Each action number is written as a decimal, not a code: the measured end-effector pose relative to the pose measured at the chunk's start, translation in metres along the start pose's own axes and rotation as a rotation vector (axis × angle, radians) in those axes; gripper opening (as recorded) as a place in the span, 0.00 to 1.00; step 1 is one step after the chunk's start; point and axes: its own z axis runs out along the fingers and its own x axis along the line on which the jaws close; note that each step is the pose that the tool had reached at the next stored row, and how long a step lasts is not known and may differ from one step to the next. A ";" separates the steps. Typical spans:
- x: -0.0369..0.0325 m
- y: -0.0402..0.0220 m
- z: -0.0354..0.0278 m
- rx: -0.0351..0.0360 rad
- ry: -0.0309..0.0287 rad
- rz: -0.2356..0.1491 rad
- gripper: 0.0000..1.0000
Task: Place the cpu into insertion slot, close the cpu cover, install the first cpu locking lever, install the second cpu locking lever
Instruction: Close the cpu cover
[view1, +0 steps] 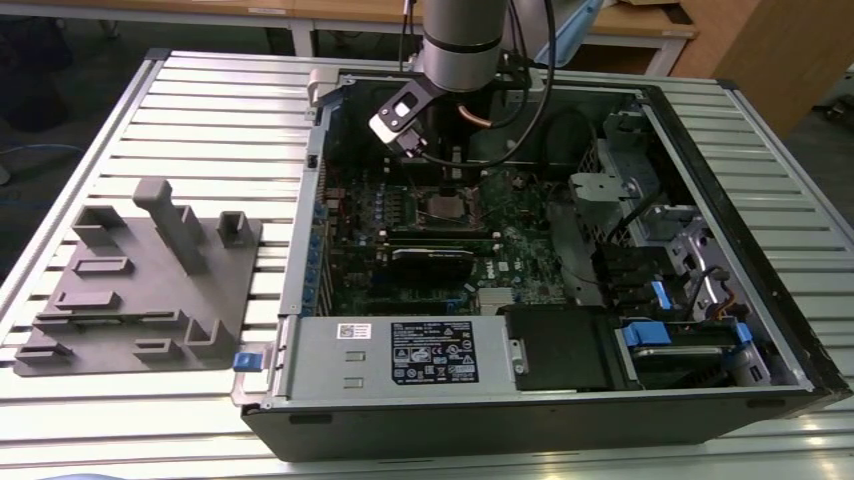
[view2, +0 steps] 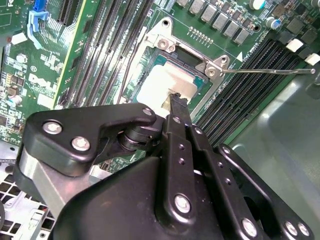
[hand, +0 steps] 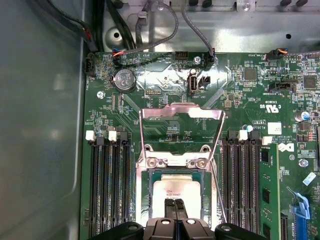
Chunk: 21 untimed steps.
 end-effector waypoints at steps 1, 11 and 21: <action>0.0000 0.0000 0.0000 -0.0001 -0.0002 0.000 0.11; 0.0000 0.0001 -0.0006 0.0001 -0.0009 0.000 0.11; 0.0000 0.0012 -0.0200 0.0000 -0.0006 0.000 0.11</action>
